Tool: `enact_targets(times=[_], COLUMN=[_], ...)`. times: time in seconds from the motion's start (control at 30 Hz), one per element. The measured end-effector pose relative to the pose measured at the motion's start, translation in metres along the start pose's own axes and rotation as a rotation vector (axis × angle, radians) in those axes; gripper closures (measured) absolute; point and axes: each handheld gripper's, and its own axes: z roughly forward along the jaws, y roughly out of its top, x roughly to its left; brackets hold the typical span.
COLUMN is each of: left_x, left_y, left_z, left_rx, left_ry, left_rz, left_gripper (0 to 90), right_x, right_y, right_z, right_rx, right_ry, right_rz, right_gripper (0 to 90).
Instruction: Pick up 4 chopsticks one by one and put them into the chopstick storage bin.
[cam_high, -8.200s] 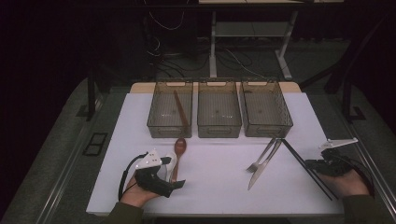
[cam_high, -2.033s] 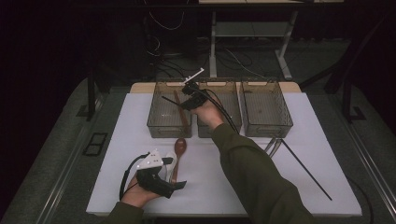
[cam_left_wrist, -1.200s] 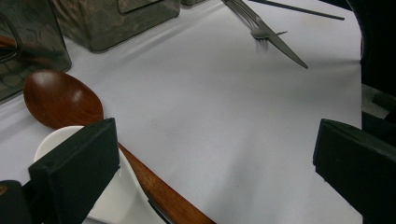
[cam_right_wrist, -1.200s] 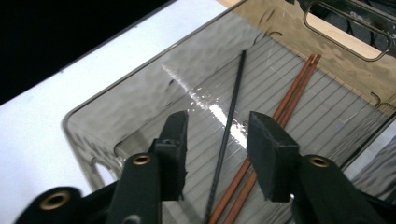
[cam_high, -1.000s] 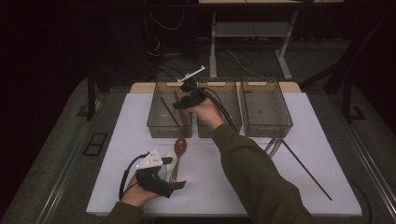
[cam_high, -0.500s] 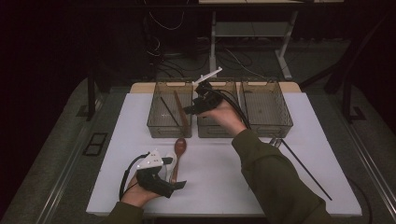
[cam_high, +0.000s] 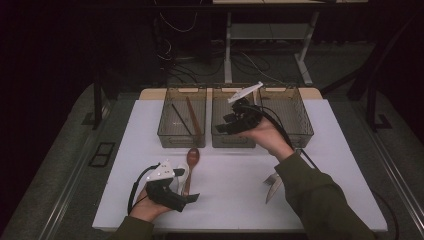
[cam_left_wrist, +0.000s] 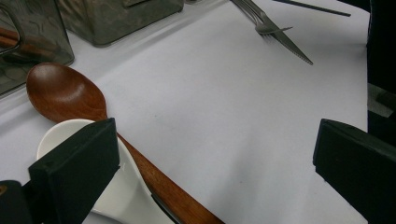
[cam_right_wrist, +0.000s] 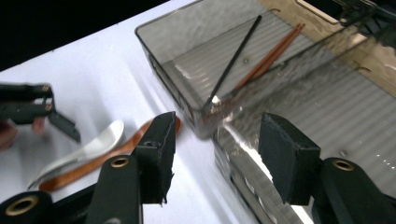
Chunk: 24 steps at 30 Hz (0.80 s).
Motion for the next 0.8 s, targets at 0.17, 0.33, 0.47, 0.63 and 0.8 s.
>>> enact_targets(times=[0.17,0.33,0.47,0.63,0.8], left_x=[0.000,0.000,0.000,0.001,0.000], left_y=[0.000,0.000,0.000,0.000,0.000], left_z=[0.000,0.000,0.001,0.000,0.001], left_rx=[0.002,0.001,0.001,0.001,0.003], left_ry=[0.003,0.004,0.005,0.007,0.009], left_rz=[0.000,-0.002,0.001,0.001,-0.005], left_gripper=[0.0,0.0,0.0,0.0,0.0], right_x=[-0.002,-0.003,-0.007,-0.015,-0.024], right_y=[-0.021,-0.044,-0.062,-0.093,-0.121], right_z=[-0.023,-0.042,-0.056,-0.072,-0.086], right_rx=[-0.018,-0.037,-0.051,-0.058,-0.057], right_ry=[-0.013,-0.034,-0.045,-0.062,-0.083], right_rz=[0.002,-0.001,0.009,0.045,0.085], right_gripper=[46.8,47.1,47.2,49.5,52.2])
